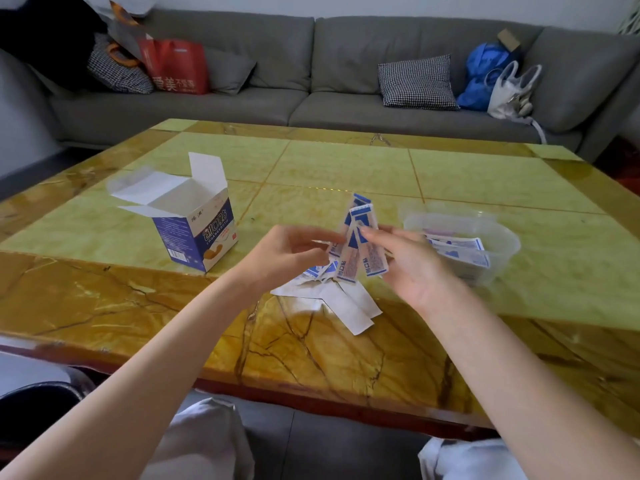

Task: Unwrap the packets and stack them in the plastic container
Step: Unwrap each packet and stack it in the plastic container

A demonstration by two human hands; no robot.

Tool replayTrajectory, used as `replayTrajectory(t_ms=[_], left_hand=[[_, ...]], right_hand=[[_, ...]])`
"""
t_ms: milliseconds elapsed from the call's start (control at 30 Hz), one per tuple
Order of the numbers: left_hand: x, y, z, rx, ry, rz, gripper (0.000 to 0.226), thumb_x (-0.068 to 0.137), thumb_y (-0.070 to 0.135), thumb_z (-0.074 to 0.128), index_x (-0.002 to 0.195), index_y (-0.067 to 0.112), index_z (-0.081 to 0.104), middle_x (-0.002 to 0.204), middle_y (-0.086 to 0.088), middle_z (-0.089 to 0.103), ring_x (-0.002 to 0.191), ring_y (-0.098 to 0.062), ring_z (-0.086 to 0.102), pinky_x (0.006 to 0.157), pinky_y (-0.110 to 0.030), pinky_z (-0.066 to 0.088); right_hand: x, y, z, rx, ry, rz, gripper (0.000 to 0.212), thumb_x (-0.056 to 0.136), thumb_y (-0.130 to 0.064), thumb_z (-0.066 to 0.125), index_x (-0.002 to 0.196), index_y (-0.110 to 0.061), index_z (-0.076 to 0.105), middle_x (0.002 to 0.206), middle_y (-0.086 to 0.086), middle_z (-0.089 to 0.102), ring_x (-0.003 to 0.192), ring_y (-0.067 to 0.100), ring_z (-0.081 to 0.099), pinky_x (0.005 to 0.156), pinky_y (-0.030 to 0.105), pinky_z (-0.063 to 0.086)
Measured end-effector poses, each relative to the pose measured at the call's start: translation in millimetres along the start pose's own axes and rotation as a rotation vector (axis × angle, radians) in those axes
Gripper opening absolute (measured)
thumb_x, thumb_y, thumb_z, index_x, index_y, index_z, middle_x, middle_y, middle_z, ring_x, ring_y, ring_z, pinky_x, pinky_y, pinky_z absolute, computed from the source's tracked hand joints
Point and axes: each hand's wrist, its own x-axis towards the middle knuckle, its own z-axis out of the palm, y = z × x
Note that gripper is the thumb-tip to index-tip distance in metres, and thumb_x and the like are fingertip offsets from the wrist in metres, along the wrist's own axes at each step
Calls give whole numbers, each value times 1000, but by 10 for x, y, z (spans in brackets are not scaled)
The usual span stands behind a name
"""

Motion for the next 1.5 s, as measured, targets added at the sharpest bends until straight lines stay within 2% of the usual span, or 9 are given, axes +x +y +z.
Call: replayTrajectory(t_ms=[100,233,400,533,800,1067,1233,1367,1500], left_hand=[[35,18,43,69,-23,-10,33,86,-3,50,105,19,67,102,4,69,89,5,62,86,-20,50],[188,-140,-13,371,241,-81,11,88,14,54,95,15,63,94,3,65,87,-10,60,70,-15,47],[268,-365,122,892,85,-291,42,84,42,60,109,9,52,105,-6,56,89,-20,53,69,-25,39],[308,-367,114,767,113,-262,34,80,30,68,104,10,55,100,-4,59,82,-16,50,62,-23,38],[221,-282,122,843,-11,-49,18,80,17,67,93,10,59,90,-2,51,75,-15,46,59,-20,32],[161,-285,58,805,-54,-55,27,83,23,65,108,14,60,92,5,53,78,-10,48,58,-13,34],[190,-247,-41,605,139,-77,17,85,23,62,75,10,60,76,-1,60,61,-10,49,53,-16,34],[195,-149,-54,148,230,-188,16,86,22,62,84,7,67,67,-1,64,57,-9,57,65,-23,52],[163,-78,63,-105,151,-246,4,84,10,64,83,12,67,77,-4,71,63,-7,68,69,-19,58]], right_hand=[[-1,15,28,-42,-5,-65,12,85,1,58,89,-10,61,82,7,67,71,19,63,62,32,51],[-10,-29,-1,-602,177,-447,14,86,-4,60,97,-12,59,86,-4,66,83,15,63,75,29,50],[-11,20,-64,-1222,-50,-522,24,90,-8,55,114,-10,61,105,1,65,89,9,54,68,14,42],[-7,114,-101,-1428,-183,-492,23,91,-7,53,110,-16,62,109,1,61,91,9,54,62,7,39],[74,208,-85,-1801,-300,-645,20,90,-5,48,101,-11,64,126,1,50,123,20,38,103,37,32],[53,145,-108,-1464,-22,-790,17,91,-9,55,107,-9,56,93,-3,63,69,9,56,56,11,40],[11,35,-104,-855,70,-447,9,88,-9,59,94,-15,62,91,3,68,87,20,65,80,32,52],[-26,34,-102,-345,-47,-77,14,91,-3,52,87,-12,61,85,5,67,75,16,63,66,24,50],[-37,62,-63,-383,-135,-20,12,91,-4,52,90,-11,62,90,8,67,78,17,61,72,28,46]])
